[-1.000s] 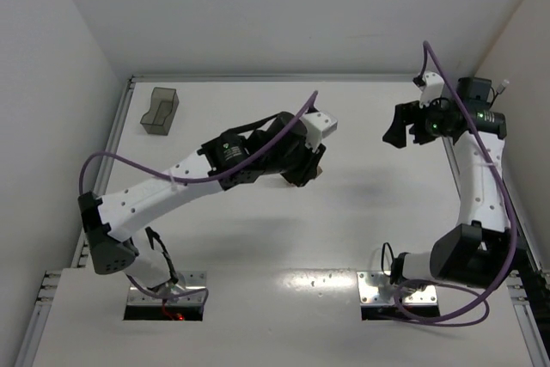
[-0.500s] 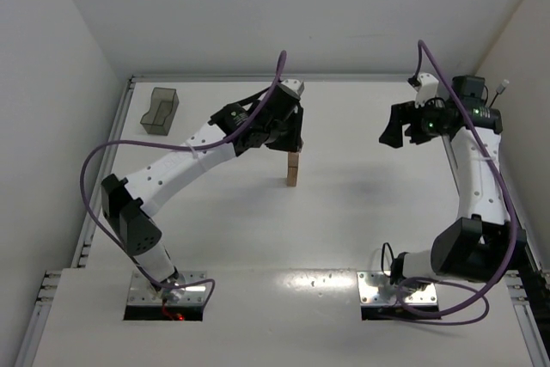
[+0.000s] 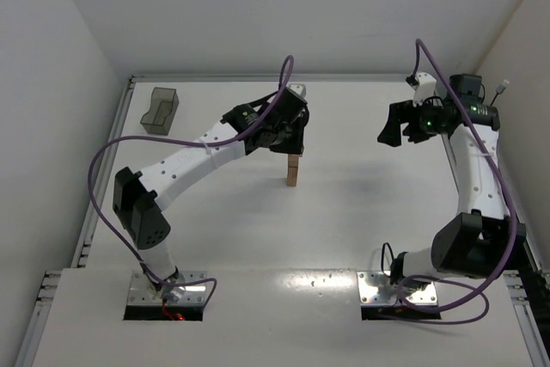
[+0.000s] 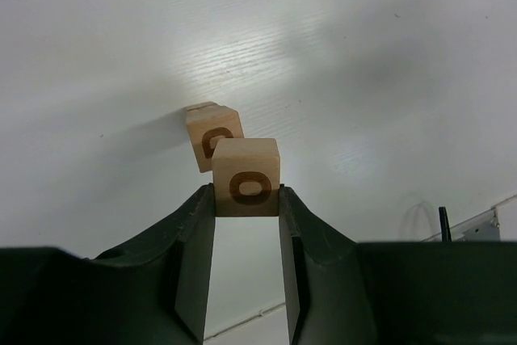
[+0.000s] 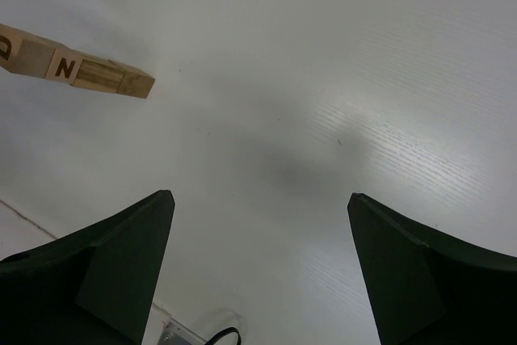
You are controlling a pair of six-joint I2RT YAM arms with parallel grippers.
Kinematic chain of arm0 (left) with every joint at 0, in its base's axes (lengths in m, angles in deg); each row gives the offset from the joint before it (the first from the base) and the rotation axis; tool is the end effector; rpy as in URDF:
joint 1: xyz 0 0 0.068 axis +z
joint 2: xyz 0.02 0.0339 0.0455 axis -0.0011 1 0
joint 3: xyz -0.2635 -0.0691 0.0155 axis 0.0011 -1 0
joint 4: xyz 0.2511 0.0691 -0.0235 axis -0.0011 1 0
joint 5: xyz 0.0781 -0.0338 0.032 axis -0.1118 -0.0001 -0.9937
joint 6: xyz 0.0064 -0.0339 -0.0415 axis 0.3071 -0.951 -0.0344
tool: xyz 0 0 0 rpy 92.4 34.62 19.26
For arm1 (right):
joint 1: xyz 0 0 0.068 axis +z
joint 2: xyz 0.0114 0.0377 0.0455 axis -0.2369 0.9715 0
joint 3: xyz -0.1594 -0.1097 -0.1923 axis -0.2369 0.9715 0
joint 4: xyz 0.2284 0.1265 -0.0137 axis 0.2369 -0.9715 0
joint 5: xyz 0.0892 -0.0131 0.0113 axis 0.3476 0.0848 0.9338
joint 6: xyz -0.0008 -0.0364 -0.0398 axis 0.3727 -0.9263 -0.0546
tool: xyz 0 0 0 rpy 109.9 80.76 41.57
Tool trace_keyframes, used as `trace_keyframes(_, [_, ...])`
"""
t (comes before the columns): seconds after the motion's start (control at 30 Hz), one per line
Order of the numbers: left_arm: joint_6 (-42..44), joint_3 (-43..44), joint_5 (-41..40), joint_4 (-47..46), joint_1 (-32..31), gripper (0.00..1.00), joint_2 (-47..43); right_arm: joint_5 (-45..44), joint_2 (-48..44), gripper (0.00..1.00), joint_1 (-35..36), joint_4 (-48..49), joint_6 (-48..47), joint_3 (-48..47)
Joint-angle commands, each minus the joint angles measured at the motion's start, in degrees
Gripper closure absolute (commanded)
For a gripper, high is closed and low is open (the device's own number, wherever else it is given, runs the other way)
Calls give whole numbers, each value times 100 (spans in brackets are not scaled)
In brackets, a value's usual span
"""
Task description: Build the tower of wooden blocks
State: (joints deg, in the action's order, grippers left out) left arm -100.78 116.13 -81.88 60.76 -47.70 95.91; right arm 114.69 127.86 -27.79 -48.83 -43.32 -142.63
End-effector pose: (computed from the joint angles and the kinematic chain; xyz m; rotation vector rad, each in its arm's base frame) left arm 0.2611 -0.2773 0.3591 0.0945 2.4357 -0.5092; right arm 0.2818 -0.0504 0.3403 -0.2204 2.3714 0.5112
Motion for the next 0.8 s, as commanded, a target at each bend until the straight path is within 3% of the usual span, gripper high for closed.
trace_keyframes(0.0, [-33,164,-265,26,-9,100,20,133,20,14,29,54,35,-238])
trace_keyframes(0.23, [81,340,-643,27,-9,100,126,133,20,14,29,54,35,-186])
trace_keyframes(0.77, [248,340,-477,27,-114,100,179,133,73,14,29,54,35,-186])
